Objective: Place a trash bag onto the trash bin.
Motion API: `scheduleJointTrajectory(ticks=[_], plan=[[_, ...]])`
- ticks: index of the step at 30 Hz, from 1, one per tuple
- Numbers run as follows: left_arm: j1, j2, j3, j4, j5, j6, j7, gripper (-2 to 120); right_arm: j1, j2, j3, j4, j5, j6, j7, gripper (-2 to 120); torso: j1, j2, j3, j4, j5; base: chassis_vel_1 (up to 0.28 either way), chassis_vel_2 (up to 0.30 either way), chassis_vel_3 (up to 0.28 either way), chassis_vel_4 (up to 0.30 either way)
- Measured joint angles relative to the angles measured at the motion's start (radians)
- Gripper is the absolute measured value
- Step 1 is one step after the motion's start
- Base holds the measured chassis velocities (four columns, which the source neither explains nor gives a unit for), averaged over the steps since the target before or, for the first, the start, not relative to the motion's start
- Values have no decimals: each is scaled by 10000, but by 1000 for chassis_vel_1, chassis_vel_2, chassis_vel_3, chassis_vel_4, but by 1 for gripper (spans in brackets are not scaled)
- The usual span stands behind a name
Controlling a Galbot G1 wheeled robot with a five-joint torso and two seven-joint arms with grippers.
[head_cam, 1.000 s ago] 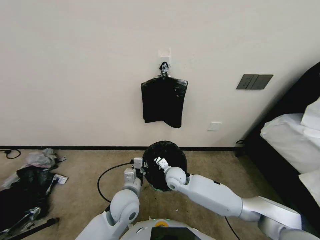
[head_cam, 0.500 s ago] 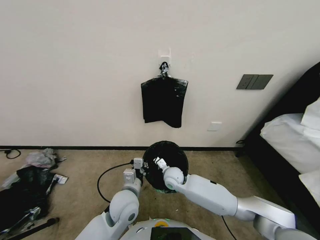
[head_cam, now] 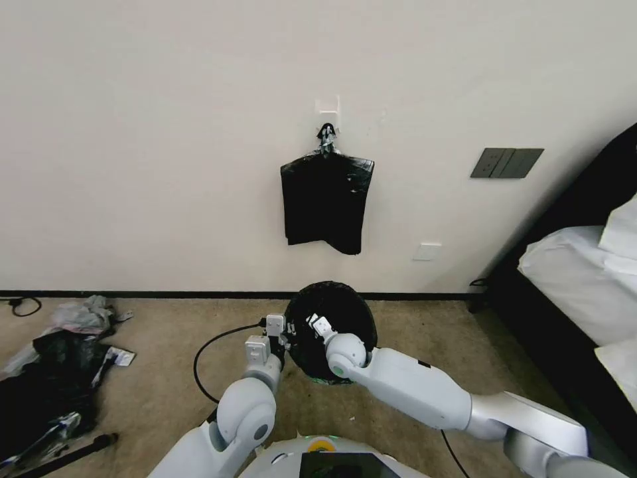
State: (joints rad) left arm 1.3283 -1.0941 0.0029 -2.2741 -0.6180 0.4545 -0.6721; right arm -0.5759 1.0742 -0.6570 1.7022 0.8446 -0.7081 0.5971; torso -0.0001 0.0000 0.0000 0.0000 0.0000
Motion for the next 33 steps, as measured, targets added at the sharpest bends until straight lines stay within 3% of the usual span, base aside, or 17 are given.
scheduleJointTrajectory(ticks=[23,33], plan=[[55,19,-61,-25,-50,4,26,1,18,-113,92,122,121,1,-56,0,0,0,0,0,0,0,0,0,0],[-215,-93,-224,525,-496,79,-33,1,-120,-1071,251,1805,591,1,-212,35,0,0,0,0,0,0,0,0,0]])
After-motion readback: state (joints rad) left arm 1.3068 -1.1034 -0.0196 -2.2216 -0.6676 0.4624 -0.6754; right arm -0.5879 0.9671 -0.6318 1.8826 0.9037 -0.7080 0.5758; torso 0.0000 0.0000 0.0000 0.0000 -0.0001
